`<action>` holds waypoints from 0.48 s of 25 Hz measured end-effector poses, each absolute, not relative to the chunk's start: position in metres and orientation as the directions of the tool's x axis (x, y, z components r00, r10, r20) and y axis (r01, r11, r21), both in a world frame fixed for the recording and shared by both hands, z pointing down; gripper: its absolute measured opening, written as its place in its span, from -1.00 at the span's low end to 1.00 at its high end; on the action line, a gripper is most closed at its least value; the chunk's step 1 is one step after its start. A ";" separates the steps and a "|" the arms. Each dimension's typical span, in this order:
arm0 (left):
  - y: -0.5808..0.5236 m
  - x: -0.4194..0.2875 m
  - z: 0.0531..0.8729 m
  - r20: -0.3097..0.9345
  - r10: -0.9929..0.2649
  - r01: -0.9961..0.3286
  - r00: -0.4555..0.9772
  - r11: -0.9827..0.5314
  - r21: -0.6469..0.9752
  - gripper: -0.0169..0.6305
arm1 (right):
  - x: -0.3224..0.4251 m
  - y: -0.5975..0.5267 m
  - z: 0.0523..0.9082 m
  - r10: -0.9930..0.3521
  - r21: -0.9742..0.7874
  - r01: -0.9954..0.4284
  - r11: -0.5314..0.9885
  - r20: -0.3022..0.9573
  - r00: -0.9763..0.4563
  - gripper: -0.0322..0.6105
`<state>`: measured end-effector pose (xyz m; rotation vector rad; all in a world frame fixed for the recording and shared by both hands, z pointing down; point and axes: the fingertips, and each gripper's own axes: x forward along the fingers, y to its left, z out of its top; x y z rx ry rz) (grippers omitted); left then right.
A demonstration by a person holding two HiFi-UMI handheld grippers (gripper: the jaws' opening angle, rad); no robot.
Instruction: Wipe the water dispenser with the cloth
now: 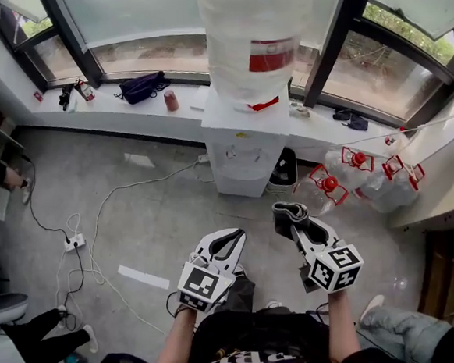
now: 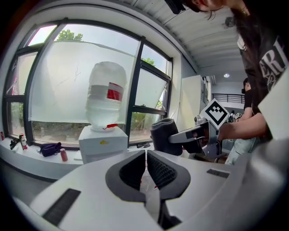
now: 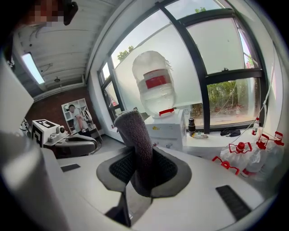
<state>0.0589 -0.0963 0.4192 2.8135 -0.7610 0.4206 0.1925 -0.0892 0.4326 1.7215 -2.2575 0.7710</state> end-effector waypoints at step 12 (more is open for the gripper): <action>0.029 0.133 0.390 0.297 -0.406 -0.450 0.865 -0.887 0.099 -0.89 | 0.241 0.043 0.417 -0.855 -0.290 -0.942 0.172 0.430 -0.289 -0.58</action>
